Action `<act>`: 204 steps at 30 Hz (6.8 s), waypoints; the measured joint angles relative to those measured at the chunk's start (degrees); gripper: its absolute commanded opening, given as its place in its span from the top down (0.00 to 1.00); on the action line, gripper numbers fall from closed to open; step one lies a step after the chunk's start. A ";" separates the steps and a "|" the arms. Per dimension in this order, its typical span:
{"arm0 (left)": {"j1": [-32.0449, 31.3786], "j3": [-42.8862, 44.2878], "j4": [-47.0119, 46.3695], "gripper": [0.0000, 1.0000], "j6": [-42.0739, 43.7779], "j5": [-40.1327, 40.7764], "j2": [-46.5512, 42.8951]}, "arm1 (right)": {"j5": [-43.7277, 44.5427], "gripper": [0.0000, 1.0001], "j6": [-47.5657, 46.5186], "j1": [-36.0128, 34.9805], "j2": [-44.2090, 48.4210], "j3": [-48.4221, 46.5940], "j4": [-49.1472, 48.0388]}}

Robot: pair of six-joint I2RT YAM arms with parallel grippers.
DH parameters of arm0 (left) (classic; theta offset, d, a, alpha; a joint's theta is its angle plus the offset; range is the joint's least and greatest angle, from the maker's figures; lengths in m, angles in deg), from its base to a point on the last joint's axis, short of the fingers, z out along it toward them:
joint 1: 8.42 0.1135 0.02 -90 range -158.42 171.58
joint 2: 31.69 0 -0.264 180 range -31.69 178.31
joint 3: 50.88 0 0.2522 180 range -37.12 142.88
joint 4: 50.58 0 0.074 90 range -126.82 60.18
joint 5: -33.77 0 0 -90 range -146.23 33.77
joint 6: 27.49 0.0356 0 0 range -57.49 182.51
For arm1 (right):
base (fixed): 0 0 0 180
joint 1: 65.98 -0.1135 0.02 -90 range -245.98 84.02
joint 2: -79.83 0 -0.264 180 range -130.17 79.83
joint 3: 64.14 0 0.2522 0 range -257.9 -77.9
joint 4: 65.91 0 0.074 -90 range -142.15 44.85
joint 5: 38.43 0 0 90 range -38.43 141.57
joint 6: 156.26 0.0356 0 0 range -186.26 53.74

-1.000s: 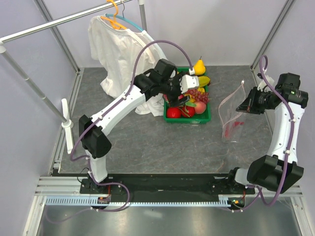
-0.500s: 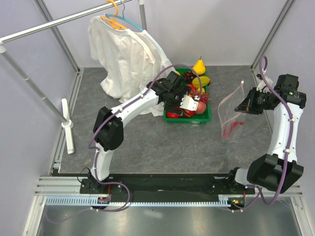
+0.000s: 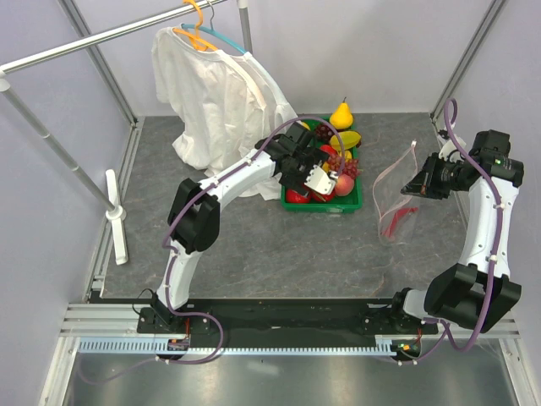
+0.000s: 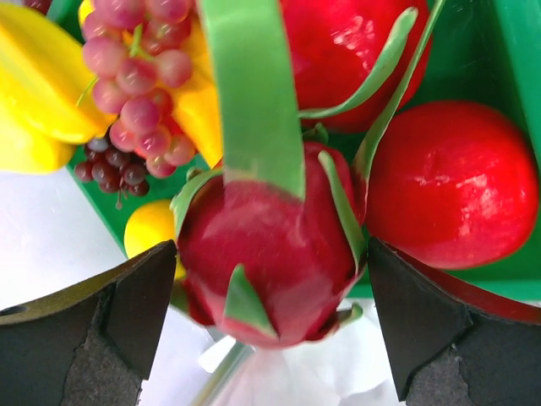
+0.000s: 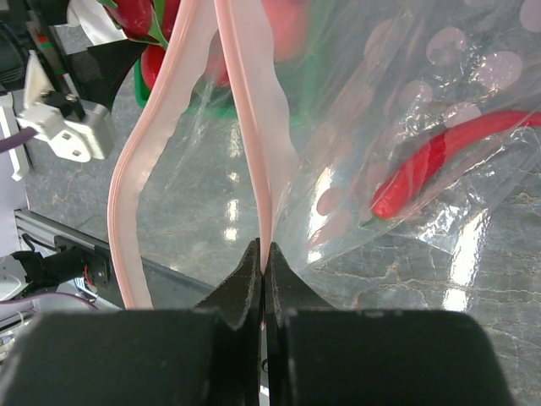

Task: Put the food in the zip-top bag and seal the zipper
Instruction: Pick up the fake fruit from the bin, then place the fake fruit in the zipper food storage bag, then adjust the zipper food storage bag at the center of the board.

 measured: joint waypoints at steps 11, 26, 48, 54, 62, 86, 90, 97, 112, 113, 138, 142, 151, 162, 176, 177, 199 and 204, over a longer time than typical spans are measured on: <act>0.22 2.54 -0.39 0.09 3.78 0.04 3.61 | -0.20 1.00 0.00 0.00 0.00 0.00 0.00; 0.35 2.43 0.39 0.60 5.05 -2.54 2.08 | -0.66 1.00 0.07 0.00 0.00 0.00 0.00; -1.31 13.42 -2.32 0.62 -38.42 -26.23 -12.00 | -3.58 1.00 1.88 0.00 0.02 1.03 -2.16; -4.81 13.33 -15.04 0.62 -68.48 -28.89 -14.08 | -5.42 1.00 3.63 0.00 0.22 2.62 -4.17; -9.64 12.72 -30.38 0.62 -95.08 -27.41 -11.23 | -6.38 1.00 5.18 0.00 1.20 2.73 -5.09; -12.68 10.38 -21.97 0.67 -102.95 -3.93 -3.19 | -7.72 1.00 4.96 0.26 2.27 1.27 -4.44; -15.02 11.15 -17.33 0.59 -101.37 -1.64 -2.67 | -7.93 1.00 5.07 0.26 2.29 1.18 -4.39; -16.15 12.00 -14.03 0.32 -103.41 -1.53 -2.67 | -7.63 1.00 4.96 0.48 2.40 1.18 -3.52; -8.74 -0.57 -19.89 0.05 -110.75 -14.23 -8.72 | -11.52 1.00 4.98 -0.13 2.93 0.76 -3.37; -8.22 -2.38 -21.00 0.05 -110.86 -15.39 -10.03 | -11.93 1.00 4.98 -0.11 2.93 0.68 -3.39; -3.32 -25.49 -31.10 0.36 -117.44 -22.82 -22.18 | -14.69 1.00 5.42 0.11 2.93 0.00 -3.72; -3.37 -32.37 -34.25 0.43 -120.98 -23.32 -22.01 | -16.11 1.00 6.29 0.11 2.93 -0.85 -3.69; -3.65 -34.38 -42.10 0.46 -128.56 -26.97 -17.64 | -17.59 1.00 8.15 0.11 3.28 -0.92 -4.50; -4.07 -34.18 -52.65 0.44 -137.33 -27.76 -13.84 | -18.05 1.00 12.50 0.09 4.33 -0.87 -6.93; -5.27 -30.95 -56.96 0.46 -139.64 -28.65 -9.84 | -18.32 1.00 15.47 0.11 5.22 -0.79 -9.18; -5.29 -30.95 -57.00 0.46 -139.64 -28.65 -9.66 | -18.36 1.00 15.56 0.11 5.22 -0.79 -9.27; -5.62 -24.50 -57.02 0.64 -139.67 -28.76 -4.92 | -20.70 1.00 16.33 0.11 6.34 0.59 -9.68; -6.05 -24.50 -56.98 0.77 -139.67 -28.76 -4.79 | -20.72 1.00 16.76 0.11 6.34 0.57 -9.55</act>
